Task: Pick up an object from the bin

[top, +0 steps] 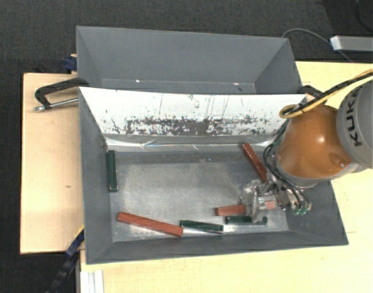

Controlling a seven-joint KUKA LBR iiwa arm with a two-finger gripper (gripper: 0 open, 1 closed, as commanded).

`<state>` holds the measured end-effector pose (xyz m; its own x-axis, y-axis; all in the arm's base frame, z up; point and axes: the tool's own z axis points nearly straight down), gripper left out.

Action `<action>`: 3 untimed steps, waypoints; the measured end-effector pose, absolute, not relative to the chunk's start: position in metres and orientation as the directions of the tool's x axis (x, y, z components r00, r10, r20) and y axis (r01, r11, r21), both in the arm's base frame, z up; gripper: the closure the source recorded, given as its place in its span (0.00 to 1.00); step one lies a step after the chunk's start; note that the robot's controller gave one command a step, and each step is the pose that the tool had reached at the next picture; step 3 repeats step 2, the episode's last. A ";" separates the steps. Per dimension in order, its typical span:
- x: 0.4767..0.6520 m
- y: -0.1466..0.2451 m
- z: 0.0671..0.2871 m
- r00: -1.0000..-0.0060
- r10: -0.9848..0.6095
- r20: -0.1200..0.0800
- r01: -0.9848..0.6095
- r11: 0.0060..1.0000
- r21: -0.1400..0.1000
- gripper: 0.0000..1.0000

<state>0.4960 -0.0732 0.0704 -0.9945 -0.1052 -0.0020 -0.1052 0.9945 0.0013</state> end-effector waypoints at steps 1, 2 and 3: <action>0.496 -0.073 0.070 -0.994 -0.105 -0.002 -0.105 0.994 0.001 1.00; 0.495 -0.073 0.074 -0.995 -0.105 -0.001 -0.105 0.995 0.002 1.00; 0.495 -0.073 0.074 -0.995 -0.105 -0.001 -0.105 0.995 0.002 1.00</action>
Offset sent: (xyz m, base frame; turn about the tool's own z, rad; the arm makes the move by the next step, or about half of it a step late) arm 0.0002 0.0000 0.0237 0.0000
